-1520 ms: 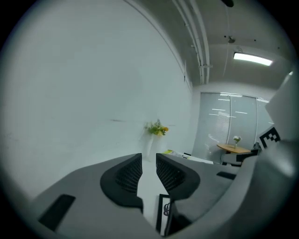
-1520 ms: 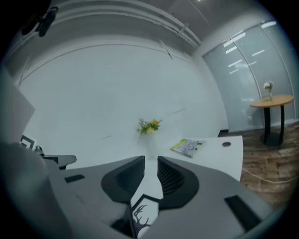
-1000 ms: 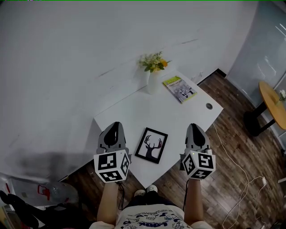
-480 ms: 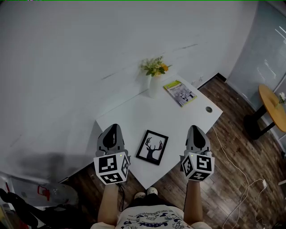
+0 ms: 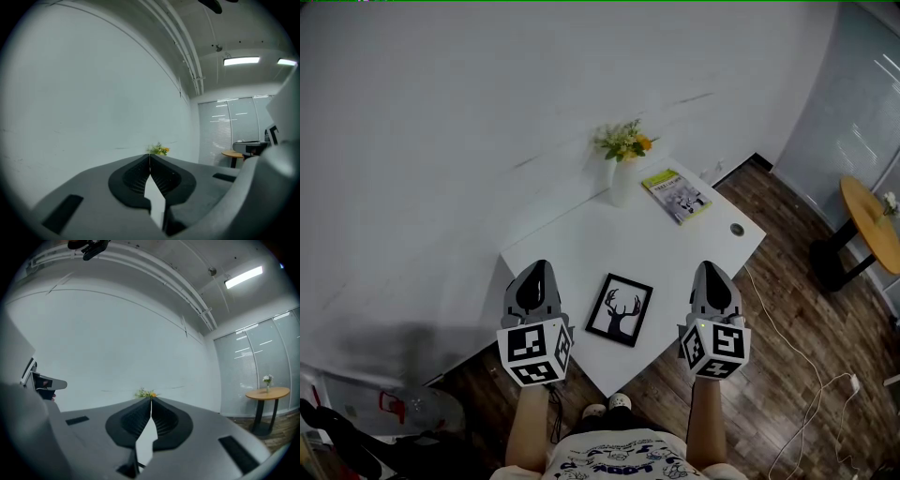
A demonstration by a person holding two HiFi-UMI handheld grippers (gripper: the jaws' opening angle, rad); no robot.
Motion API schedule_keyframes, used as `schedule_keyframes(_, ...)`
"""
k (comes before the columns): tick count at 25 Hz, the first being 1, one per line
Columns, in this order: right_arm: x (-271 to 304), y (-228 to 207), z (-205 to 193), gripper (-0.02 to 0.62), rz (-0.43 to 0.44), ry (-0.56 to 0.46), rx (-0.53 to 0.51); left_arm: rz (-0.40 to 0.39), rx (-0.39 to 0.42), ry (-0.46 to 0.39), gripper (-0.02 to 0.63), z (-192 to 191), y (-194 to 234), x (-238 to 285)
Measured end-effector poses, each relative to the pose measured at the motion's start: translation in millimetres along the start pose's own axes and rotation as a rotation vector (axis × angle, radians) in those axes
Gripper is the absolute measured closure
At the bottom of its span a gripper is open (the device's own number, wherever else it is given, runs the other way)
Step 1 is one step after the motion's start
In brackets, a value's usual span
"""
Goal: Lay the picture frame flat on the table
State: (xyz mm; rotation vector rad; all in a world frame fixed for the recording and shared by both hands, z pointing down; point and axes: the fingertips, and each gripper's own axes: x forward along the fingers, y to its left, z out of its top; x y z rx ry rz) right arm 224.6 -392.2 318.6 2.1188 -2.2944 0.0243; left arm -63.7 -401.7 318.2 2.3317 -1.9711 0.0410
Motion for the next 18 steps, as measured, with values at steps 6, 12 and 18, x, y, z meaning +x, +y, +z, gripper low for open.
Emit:
schedule_keyframes(6,2.3,0.8,0.3,0.565,0.001,0.001,-0.001,-0.001,0.006,0.001,0.581,0.6,0.8,2.2)
schedule_keyframes(12,6.1,-3.3,-0.3,0.565,-0.010,0.004,-0.008,0.000,0.008,0.005,0.581,-0.2,0.4,7.0)
schedule_keyframes(18,4.8,-5.5,-2.1,0.565,-0.014,0.006,-0.013,-0.002,0.011,0.014,0.581,-4.2,-1.0,7.2)
